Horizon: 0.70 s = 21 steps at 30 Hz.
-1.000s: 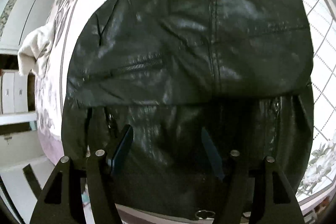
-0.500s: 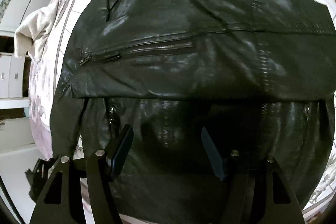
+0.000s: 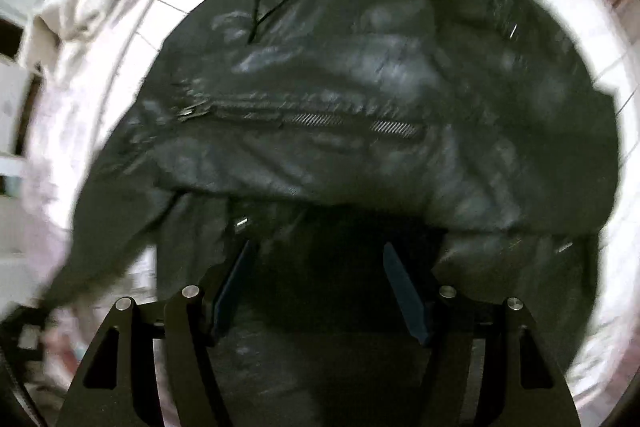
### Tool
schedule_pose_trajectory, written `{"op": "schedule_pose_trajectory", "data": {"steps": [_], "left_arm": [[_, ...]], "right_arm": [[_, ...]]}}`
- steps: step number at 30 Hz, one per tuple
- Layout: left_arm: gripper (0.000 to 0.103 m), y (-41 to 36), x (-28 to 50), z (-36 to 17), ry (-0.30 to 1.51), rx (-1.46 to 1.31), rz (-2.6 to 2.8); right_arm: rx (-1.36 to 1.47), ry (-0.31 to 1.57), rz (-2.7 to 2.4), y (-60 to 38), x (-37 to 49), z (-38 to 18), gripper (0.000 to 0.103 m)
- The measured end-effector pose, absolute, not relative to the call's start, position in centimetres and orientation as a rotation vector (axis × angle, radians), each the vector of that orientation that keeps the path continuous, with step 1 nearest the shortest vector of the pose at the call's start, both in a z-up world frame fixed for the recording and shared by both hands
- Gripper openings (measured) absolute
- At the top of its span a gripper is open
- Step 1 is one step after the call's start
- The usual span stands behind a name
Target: Fold large clothes
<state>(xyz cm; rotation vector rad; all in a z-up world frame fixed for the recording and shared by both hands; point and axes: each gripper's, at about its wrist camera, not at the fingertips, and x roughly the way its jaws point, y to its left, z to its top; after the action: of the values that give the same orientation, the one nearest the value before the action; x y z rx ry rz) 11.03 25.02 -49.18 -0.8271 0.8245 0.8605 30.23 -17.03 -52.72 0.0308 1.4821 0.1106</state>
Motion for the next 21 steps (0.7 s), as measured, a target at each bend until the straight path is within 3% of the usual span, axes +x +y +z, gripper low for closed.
{"op": "schedule_pose_trajectory", "data": {"steps": [10,15,21], "left_arm": [[0.001,15.9,22.0,-40.5,0.752,-0.393,0.567],[0.001,6.0,27.7,-39.8,0.775,-0.328,0.325],[0.001,-8.9,31.9,-42.7,0.882,-0.281,0.017]], "right_arm": [[0.111,1.408,0.076,-19.0,33.0,-50.5,0.069],[0.191,1.401,0.005,-24.3,32.7,-49.7,0.069],[0.242,1.401,-0.142,-34.0,31.3,-50.3,0.069]]}}
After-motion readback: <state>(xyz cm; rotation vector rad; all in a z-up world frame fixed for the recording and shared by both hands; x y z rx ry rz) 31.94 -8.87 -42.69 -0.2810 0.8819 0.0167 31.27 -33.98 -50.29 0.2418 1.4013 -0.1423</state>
